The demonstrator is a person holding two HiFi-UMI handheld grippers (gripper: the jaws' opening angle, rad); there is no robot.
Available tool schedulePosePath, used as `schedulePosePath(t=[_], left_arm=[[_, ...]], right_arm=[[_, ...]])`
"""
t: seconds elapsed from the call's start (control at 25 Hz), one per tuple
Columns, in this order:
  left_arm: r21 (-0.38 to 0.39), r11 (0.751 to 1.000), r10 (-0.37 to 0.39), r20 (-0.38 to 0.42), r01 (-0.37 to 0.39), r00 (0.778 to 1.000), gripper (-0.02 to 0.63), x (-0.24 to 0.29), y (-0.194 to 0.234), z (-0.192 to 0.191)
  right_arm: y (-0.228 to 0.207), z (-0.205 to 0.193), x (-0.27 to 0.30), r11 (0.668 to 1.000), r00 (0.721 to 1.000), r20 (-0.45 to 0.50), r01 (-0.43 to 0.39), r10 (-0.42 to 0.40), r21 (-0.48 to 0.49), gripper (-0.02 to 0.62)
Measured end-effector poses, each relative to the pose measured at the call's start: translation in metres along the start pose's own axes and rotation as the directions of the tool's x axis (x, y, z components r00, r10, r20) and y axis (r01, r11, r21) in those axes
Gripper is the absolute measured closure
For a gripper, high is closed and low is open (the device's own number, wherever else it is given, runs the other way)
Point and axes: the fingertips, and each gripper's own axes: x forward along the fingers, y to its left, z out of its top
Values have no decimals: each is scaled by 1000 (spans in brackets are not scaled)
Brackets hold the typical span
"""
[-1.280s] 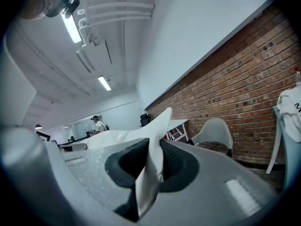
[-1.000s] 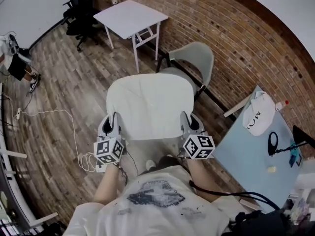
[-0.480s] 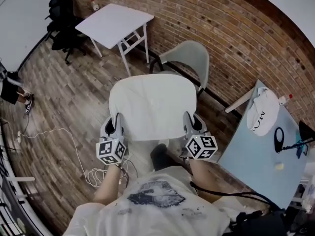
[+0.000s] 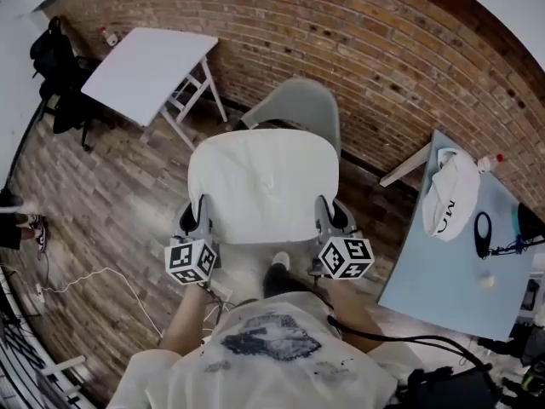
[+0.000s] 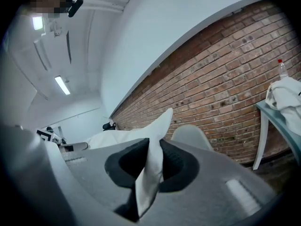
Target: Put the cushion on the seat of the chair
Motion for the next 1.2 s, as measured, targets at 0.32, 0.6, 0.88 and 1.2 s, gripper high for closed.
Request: schedulePosePath(t=[0.32, 0.6, 0.88, 1.2], left_arm=[[21, 993, -118, -65, 120, 991, 554, 92, -20, 8], [36, 969, -236, -124, 242, 964, 554, 144, -22, 4], [52, 934, -340, -175, 354, 924, 554, 193, 1, -7], [35, 893, -427, -241, 448, 871, 554, 237, 29, -34]], right_arm=[[-46, 17, 27, 990, 991, 12, 133, -133, 41, 545], [-57, 6, 38, 963, 966, 21, 255, -258, 83, 545], [-44, -22, 65, 918, 920, 24, 389, -392, 82, 545], [-37, -53, 92, 862, 866, 6, 497, -500, 101, 543]])
